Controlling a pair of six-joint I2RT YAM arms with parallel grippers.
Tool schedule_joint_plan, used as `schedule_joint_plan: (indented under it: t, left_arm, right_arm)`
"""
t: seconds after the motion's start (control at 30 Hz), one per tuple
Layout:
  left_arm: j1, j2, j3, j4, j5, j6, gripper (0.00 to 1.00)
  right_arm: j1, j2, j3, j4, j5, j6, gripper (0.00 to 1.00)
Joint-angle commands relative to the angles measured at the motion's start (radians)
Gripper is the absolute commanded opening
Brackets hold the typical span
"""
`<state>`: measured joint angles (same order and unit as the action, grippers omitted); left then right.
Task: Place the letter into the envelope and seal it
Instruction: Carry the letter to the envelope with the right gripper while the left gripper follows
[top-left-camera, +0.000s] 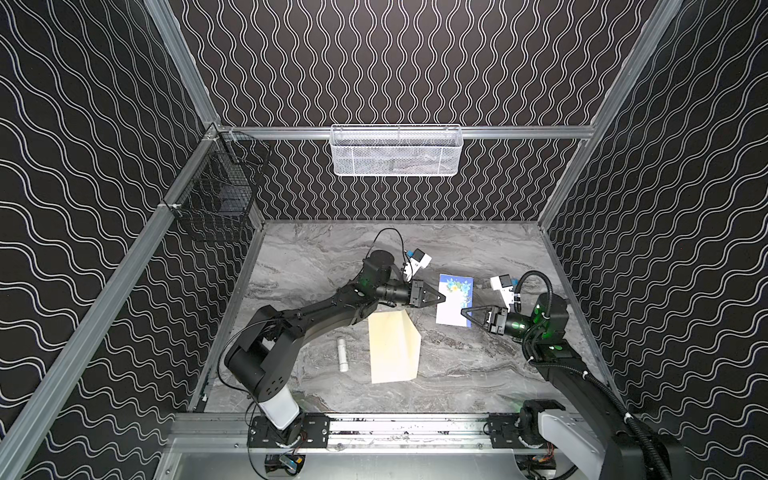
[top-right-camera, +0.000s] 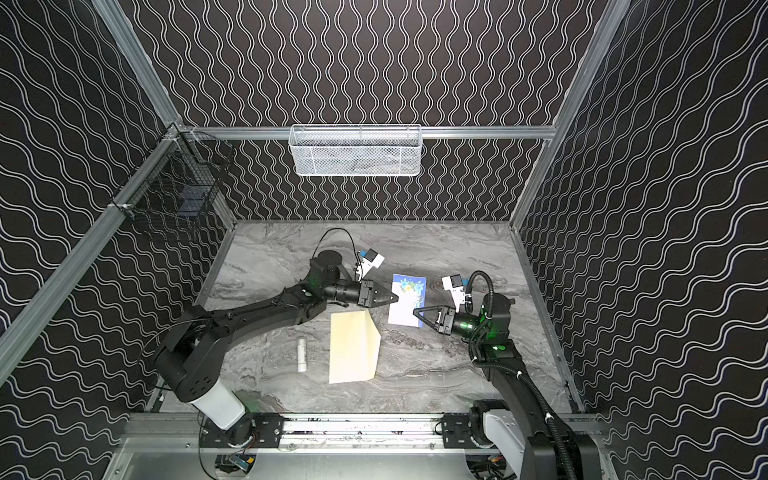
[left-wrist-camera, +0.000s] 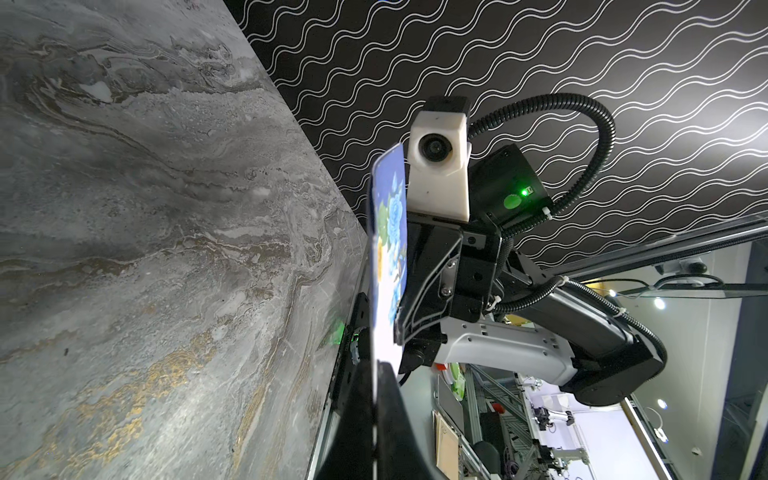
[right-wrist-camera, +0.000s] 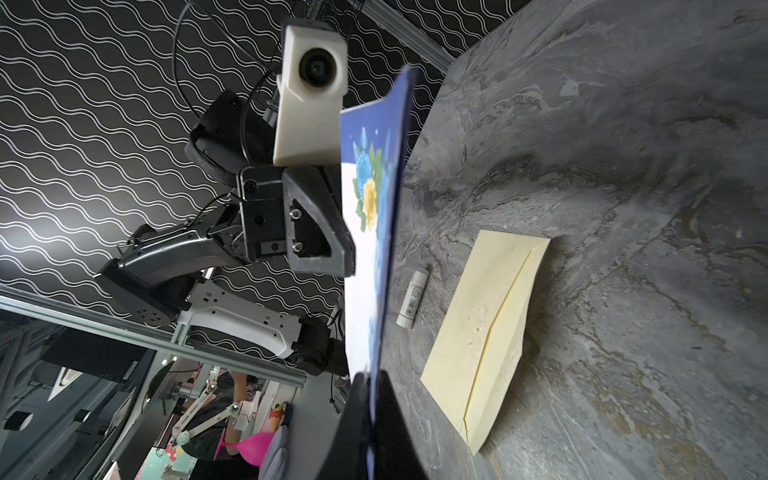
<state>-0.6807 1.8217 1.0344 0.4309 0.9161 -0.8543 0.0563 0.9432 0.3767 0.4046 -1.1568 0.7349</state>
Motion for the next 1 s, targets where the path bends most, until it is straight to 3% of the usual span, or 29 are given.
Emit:
schedule_joint_plan:
  t: [0.0,0.17,0.33,0.47,0.97]
  left_arm:
    - [0.002,-0.024,-0.020,-0.057,-0.063,0.081,0.27]
    - [0.013,-0.067,-0.133,-0.077,-0.170,0.109,0.56]
    - [0.057,-0.151,-0.220,-0.229,-0.287,0.190,0.74]
    - [0.101,-0.234,-0.255,-0.424,-0.409,0.263,0.82]
    - [0.138,-0.382,-0.416,-0.595,-0.526,0.275,0.96]
  right_arm:
    - [0.025,0.000,0.030,-0.131,0.048,-0.099,0.04]
    - [0.105,0.014,0.055,-0.297,0.170,-0.191,0.00]
    - [0.219,0.045,0.062,-0.354,0.291,-0.217,0.00]
    - [0.319,0.081,0.068,-0.399,0.400,-0.219,0.00]
    - [0.606,0.241,0.147,-0.475,0.689,-0.142,0.00]
